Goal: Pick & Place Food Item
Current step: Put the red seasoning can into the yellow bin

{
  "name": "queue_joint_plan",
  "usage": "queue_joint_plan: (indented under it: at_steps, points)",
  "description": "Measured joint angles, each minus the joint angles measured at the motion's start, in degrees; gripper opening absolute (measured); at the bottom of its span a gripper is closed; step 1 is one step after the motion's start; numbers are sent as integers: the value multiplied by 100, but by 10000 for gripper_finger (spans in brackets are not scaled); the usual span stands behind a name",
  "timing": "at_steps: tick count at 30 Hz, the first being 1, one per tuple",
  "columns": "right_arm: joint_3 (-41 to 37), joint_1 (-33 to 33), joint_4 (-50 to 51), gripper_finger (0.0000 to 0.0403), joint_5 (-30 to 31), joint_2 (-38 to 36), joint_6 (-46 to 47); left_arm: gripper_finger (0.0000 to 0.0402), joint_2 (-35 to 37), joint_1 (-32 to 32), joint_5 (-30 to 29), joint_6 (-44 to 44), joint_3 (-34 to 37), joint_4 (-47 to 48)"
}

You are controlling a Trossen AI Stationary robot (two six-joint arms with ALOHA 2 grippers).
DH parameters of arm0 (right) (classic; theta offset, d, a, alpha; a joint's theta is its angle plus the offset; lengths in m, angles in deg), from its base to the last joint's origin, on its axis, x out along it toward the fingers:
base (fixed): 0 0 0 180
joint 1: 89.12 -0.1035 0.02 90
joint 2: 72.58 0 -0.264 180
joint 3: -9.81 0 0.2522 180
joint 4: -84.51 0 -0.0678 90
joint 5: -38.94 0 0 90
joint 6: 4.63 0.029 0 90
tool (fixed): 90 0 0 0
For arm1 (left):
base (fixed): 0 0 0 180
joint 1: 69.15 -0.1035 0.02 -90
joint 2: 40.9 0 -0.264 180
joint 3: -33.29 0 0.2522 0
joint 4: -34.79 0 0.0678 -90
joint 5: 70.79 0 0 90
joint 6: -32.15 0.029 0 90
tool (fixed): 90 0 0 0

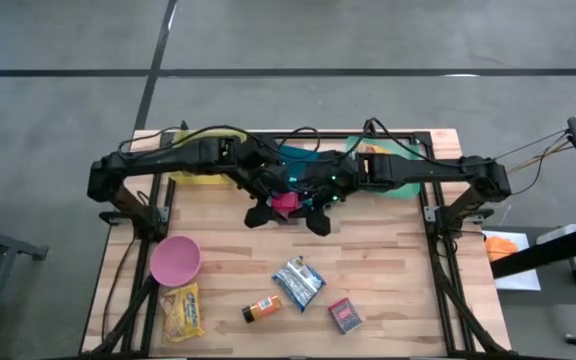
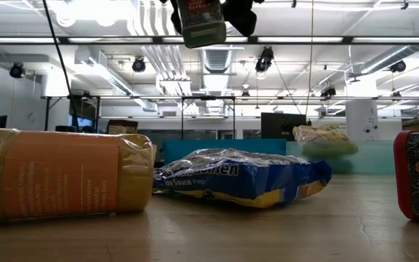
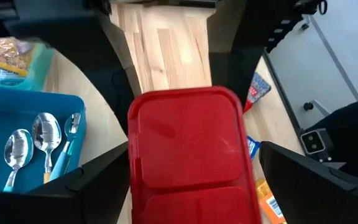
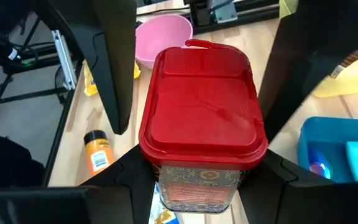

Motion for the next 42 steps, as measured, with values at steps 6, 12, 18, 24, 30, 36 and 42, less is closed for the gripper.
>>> queue_joint_plan:
  at_steps: [6, 12, 18, 24, 30, 36, 42]
  points:
    - [2, -4, 86, 171, -39, -2, -21, 346, 39, -7, -11, 103, 2, -71]
    - [2, -4, 70, 171, -170, 17, -35, 300, 46, 2, 2, 306, 2, 6]
    - [2, -2, 95, 171, -74, 11, 5, 225, 47, -4, -67, 212, 2, 55]
    - [0, -8, 79, 171, -102, 11, 15, 225, 50, 2, -186, 137, 2, 121]
    - [0, -8, 58, 181, -120, 11, 58, 225, 50, 2, -182, 103, -2, 171]
    - [4, -17, 10, 280, -220, -28, 95, 224, 55, 11, -156, 174, 4, 329]
    - [4, -13, 31, 325, -167, -24, 293, 224, 66, 2, -270, 131, 4, 451]
